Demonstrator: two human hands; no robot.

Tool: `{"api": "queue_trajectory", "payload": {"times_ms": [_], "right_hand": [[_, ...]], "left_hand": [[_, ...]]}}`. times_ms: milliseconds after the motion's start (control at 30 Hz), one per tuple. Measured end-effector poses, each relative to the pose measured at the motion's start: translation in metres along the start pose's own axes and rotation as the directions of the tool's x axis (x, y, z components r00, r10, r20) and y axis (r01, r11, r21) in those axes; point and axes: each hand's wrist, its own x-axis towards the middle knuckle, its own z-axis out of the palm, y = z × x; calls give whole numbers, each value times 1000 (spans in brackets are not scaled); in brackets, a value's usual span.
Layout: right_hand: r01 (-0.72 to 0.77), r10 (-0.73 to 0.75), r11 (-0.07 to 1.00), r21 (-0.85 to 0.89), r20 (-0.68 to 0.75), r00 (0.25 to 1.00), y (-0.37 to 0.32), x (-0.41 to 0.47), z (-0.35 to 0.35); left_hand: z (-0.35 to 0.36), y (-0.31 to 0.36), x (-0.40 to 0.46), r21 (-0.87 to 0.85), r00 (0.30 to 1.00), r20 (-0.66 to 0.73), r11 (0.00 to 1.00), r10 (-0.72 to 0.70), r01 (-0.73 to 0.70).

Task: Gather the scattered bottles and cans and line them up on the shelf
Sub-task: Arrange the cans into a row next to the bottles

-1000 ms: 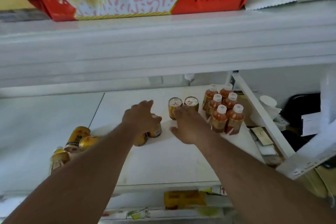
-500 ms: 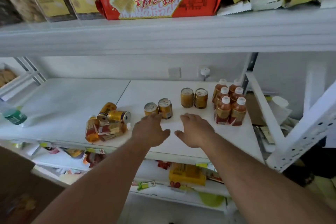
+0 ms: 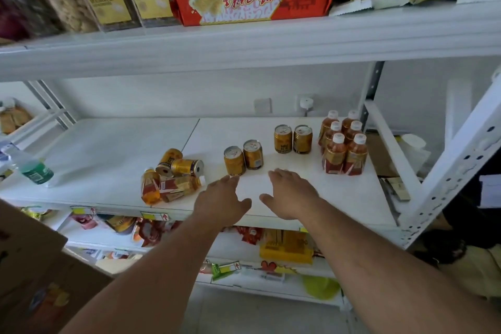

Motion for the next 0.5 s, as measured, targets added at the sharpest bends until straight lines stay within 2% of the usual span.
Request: {"api": "queue_trajectory", "payload": {"times_ms": [500], "right_hand": [[-137, 138, 990, 36, -9, 990, -91, -6, 33]], "left_hand": [[-5, -104, -20, -91, 997, 16, 993, 81, -79]]}}
